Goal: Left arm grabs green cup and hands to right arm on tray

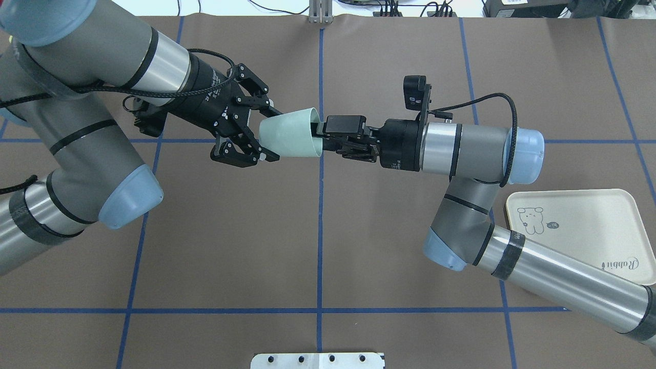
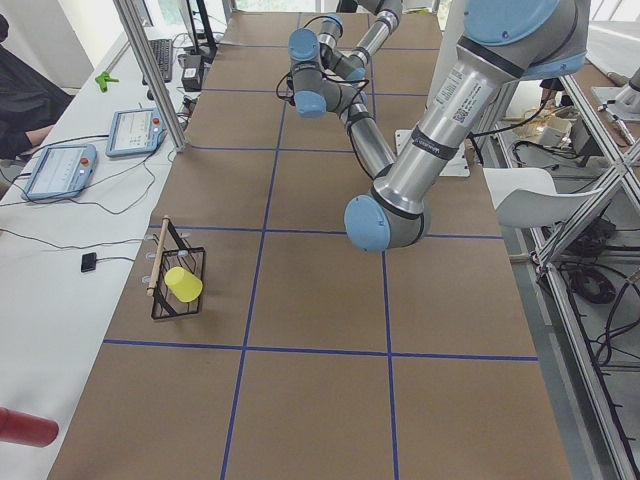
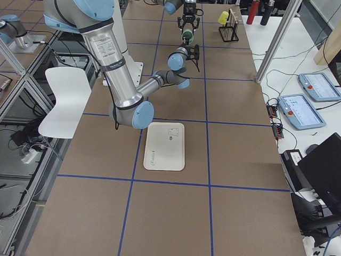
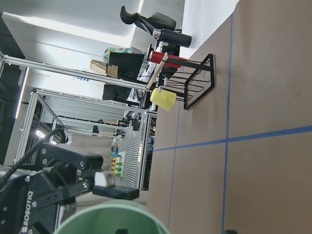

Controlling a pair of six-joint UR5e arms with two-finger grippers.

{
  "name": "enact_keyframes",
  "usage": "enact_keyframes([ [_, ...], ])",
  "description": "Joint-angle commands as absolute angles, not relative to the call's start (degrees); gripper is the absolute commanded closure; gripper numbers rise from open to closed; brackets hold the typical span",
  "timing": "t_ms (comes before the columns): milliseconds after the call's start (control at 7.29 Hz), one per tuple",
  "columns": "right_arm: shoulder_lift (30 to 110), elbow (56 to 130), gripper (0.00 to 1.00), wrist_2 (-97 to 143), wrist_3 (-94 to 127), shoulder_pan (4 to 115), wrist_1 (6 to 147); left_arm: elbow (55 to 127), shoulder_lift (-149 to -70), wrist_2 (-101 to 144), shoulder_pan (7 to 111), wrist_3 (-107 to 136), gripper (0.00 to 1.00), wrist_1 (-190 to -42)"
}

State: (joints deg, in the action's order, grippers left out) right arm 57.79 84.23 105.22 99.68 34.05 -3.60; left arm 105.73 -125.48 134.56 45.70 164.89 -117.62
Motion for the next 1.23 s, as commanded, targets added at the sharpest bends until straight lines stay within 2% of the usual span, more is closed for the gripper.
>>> enact_keyframes([
  [0, 57.5, 83.9, 0.36, 105.5, 99.8, 34.0, -3.7, 105.6, -125.4, 134.6, 45.7, 165.1, 0.92, -118.0],
  [137, 57.5, 84.0, 0.39, 105.5, 99.8, 34.0, -3.8, 105.6, -125.4, 134.6, 45.6, 165.1, 0.92, -118.0],
  [412, 57.5, 84.2, 0.55, 105.6, 99.8, 34.0, -3.8, 105.3, -125.2, 134.6, 45.6, 165.0, 0.92, -118.0],
  [686, 57.5, 84.3, 0.66, 105.6, 99.8, 33.9, -3.8, 105.2, -125.2, 134.6, 45.6, 165.0, 0.92, -118.0],
  [960, 57.6, 84.4, 0.68, 105.6, 99.8, 33.8, -3.8, 105.3, -125.2, 134.5, 45.6, 165.1, 0.92, -118.0],
  [1097, 57.6, 84.5, 0.72, 105.6, 99.8, 33.7, -3.9, 105.4, -125.2, 134.6, 45.6, 165.1, 0.92, -118.0],
])
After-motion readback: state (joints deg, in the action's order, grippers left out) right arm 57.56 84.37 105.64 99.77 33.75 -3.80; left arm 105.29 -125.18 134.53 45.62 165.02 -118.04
